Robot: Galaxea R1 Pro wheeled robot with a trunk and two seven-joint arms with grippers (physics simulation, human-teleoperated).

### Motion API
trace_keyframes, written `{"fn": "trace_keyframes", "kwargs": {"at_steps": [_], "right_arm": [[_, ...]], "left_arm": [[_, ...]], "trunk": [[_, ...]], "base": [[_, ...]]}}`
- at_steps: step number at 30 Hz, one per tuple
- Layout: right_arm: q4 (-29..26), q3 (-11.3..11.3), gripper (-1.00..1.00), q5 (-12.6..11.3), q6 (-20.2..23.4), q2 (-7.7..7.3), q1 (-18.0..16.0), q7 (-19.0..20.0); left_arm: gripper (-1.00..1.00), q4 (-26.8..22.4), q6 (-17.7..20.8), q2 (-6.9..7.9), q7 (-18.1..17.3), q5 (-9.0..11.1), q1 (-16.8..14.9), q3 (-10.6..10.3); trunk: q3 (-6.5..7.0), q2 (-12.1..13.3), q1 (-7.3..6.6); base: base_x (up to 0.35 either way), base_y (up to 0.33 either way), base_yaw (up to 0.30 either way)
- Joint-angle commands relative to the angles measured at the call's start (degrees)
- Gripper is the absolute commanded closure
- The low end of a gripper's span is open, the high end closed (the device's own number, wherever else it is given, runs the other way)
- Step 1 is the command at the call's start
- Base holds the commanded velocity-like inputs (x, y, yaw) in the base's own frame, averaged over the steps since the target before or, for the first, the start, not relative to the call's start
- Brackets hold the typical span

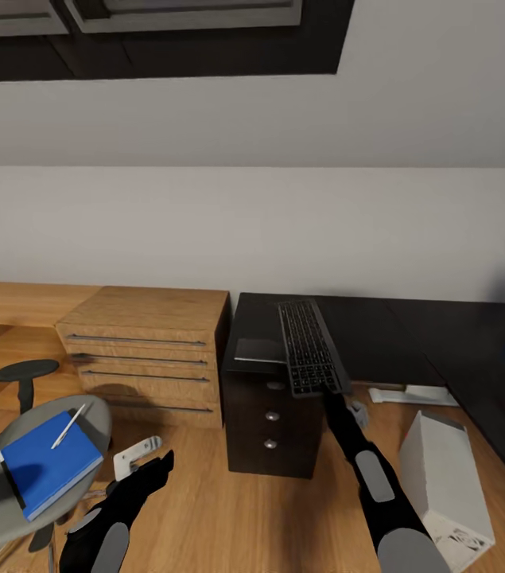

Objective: In the bedroom, organize the workspace by keeping the computer under the desk, ensuring the monitor is on the desk, placing the keyboard on the desk next to the monitor, placing the mouse on the desk next to the keyboard, moving the folder from the swivel chair onto the desk next to the mouse, stacking the notebook on top of the folder with the pen on top of the notebook, and positioning the swivel chair next to the desk.

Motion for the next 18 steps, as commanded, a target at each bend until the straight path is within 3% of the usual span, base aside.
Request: {"fn": "trace_keyframes", "kwargs": {"at_steps": [1,7,18], "right_arm": [[-0.04,-0.31,1.0,-0.62,0.63,-0.06,-0.06,0.03],[0.1,-0.85,1.0,-0.86,0.63,-0.75,-0.06,-1.65],[0.25,-2.91,1.0,-0.89,0.63,-0.87,-0.06,-2.51]], "left_arm": [[-1.0,-0.07,0.08,0.01,0.53,0.57,-0.04,-0.47],[-1.0,0.51,-0.18,0.08,0.52,0.52,-0.04,-2.32],[-1.0,1.24,-0.29,0.03,0.46,0.45,-0.04,-2.74]], "trunk": [[-0.06,-0.04,-0.01],[-0.06,-0.04,-0.01],[-0.06,-0.04,-0.01]], "base": [[-0.052,-0.019,0.0],[-0.016,-0.071,0.0],[-0.001,-0.286,0.0]]}}
